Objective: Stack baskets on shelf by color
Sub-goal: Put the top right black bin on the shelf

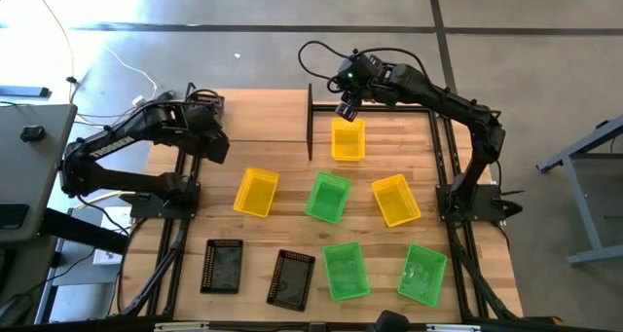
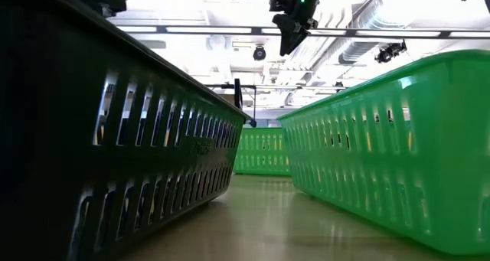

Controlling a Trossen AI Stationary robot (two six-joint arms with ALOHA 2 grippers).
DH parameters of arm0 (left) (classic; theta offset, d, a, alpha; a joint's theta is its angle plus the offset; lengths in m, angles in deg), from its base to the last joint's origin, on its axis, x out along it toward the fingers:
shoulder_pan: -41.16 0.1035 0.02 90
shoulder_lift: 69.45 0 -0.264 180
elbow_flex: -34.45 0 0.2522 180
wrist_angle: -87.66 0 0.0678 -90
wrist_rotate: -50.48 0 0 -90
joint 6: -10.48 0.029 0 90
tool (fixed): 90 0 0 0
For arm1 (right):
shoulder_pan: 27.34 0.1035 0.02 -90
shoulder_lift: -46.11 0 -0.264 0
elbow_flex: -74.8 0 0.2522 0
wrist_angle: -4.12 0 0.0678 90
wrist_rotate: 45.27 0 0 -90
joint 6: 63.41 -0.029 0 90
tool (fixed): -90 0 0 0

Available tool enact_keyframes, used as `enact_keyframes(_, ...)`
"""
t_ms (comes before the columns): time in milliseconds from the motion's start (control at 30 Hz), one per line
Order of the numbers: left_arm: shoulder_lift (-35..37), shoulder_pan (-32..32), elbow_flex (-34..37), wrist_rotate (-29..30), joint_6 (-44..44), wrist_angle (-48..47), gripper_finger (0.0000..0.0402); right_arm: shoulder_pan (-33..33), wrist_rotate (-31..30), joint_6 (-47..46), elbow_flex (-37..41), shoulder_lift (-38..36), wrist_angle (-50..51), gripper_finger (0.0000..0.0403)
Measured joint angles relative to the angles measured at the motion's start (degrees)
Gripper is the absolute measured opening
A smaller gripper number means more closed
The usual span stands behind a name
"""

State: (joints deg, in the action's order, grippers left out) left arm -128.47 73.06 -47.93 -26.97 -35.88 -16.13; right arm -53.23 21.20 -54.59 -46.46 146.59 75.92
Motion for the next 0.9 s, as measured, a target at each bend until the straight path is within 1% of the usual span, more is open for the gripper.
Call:
enact_keyframes(233,0.73,2.19,2.58,4.74,-3.5,-0.01,0.0074,0.0,-0.02,0.0,0.0,0.01,0.0,0.0161)
enact_keyframes(333,-0.24,3.04,3.52,5.18,-3.64,-0.03,0.0074,0.0,-0.04,-0.01,0.0,0.0,0.0,0.0161)
enact_keyframes(467,-1.58,4.0,3.94,8.2,-3.73,-0.03,0.0074,0.0,-0.2,-0.02,0.0,0.01,0.0,0.0161)
enact_keyframes(900,-6.07,5.01,3.98,12.1,-4.07,0.22,0.0074,0.0,-0.17,0.0,0.0,0.02,-0.02,0.0161)
